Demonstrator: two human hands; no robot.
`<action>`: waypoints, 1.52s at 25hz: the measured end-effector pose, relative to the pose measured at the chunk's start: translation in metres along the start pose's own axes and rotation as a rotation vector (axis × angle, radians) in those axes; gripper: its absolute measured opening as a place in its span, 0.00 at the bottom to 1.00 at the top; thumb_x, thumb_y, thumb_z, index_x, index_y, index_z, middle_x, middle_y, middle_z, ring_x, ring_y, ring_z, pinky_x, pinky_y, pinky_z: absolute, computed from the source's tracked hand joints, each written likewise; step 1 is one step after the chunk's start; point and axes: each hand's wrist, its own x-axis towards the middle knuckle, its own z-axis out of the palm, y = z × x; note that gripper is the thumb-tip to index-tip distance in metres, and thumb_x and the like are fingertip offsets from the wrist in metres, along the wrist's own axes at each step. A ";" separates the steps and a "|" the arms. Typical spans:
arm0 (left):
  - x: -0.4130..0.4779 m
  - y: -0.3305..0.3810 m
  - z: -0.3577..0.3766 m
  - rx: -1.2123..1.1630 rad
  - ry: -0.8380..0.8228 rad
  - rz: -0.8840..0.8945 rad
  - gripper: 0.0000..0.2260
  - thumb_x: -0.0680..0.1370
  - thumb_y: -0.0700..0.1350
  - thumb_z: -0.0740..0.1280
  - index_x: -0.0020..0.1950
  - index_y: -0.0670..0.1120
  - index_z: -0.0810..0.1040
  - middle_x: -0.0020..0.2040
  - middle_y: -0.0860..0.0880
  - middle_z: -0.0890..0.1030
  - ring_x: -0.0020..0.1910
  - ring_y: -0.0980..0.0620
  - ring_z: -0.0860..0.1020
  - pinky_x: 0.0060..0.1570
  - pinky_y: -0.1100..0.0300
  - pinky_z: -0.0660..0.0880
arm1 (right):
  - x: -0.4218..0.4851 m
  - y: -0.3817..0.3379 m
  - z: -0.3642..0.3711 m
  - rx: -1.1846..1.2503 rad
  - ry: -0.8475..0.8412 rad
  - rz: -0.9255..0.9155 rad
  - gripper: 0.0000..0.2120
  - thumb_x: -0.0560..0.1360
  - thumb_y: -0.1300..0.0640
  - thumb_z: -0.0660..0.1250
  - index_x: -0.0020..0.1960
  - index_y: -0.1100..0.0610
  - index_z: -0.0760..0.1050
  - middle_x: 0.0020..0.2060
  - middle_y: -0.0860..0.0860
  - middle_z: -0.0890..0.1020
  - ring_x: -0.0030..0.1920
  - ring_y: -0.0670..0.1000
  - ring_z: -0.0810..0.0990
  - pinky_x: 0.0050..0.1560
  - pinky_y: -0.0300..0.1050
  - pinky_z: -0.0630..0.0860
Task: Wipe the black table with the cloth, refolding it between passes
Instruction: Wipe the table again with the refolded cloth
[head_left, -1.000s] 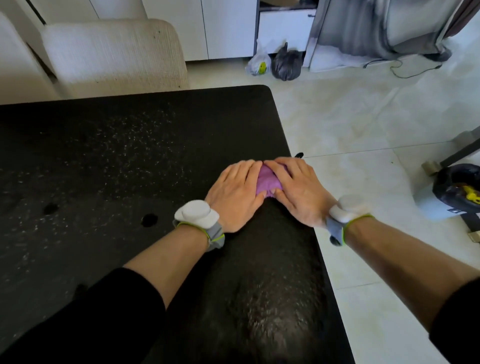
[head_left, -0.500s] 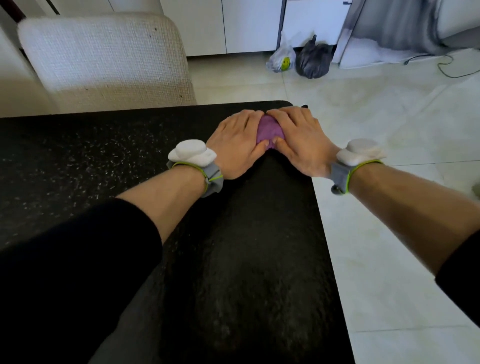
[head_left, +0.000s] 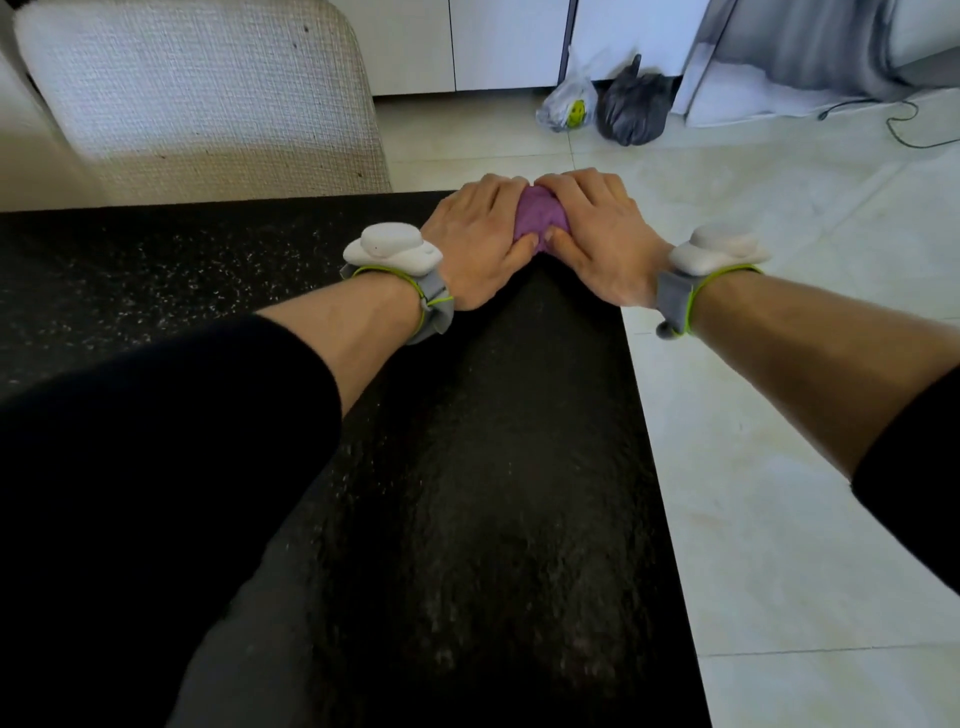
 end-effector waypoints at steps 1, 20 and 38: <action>-0.002 0.003 -0.002 0.006 -0.003 -0.024 0.30 0.81 0.59 0.54 0.75 0.40 0.64 0.69 0.40 0.72 0.65 0.41 0.72 0.67 0.49 0.66 | -0.001 -0.003 0.000 0.007 0.010 0.017 0.29 0.79 0.47 0.56 0.77 0.58 0.63 0.69 0.61 0.70 0.67 0.64 0.67 0.67 0.58 0.66; -0.273 0.146 -0.021 -0.034 -0.071 0.086 0.28 0.82 0.56 0.59 0.77 0.40 0.63 0.73 0.41 0.70 0.72 0.42 0.68 0.74 0.47 0.62 | -0.293 -0.137 0.001 0.013 0.013 0.013 0.26 0.83 0.50 0.58 0.77 0.60 0.62 0.71 0.58 0.68 0.71 0.59 0.66 0.75 0.54 0.61; -0.519 0.273 -0.043 -0.061 -0.201 0.203 0.29 0.83 0.56 0.55 0.79 0.41 0.59 0.75 0.44 0.67 0.74 0.45 0.65 0.78 0.48 0.54 | -0.557 -0.275 -0.003 0.051 -0.076 0.092 0.27 0.84 0.48 0.55 0.79 0.59 0.59 0.72 0.54 0.67 0.74 0.57 0.65 0.77 0.59 0.57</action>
